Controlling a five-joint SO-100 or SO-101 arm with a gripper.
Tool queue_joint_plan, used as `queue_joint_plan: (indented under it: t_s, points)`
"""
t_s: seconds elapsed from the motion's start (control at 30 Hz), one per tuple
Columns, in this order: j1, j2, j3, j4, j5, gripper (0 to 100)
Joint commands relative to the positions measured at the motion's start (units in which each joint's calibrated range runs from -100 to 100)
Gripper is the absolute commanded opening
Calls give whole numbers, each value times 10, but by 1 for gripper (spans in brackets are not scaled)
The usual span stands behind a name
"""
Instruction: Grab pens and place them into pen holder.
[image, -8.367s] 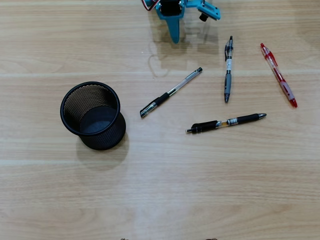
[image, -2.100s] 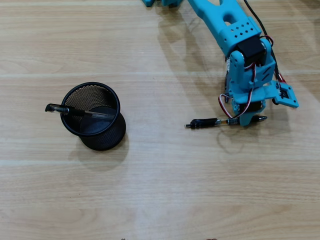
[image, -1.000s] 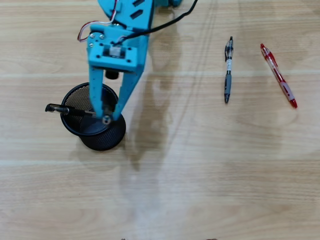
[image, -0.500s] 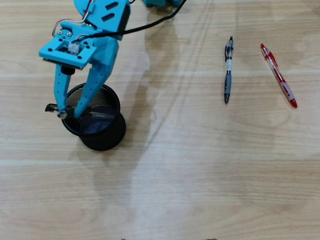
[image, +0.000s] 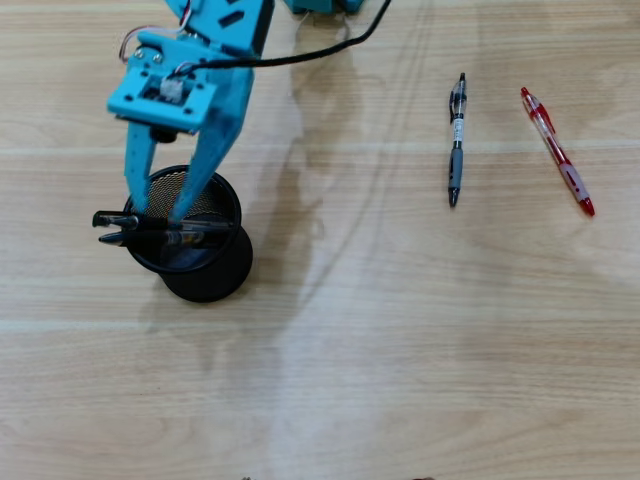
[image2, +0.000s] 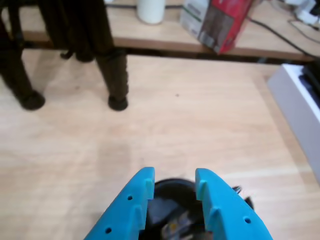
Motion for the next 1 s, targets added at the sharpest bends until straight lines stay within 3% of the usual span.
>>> queue_joint_plan:
  t_s: [0.0, 0.1, 0.17, 0.23, 0.4, 0.7, 0.97]
  points:
    - [-71, -47, -80, 265, 15, 10]
    - [-163, -1, -151, 491, -22, 11]
    - [-246, 60, -176, 595, -100, 13]
    - [-319, 119, -179, 632, -165, 20]
    - [-412, 192, -177, 584, -217, 24]
    - [-431, 208, -118, 540, -223, 24]
    - [-456, 243, -43, 425, -254, 24]
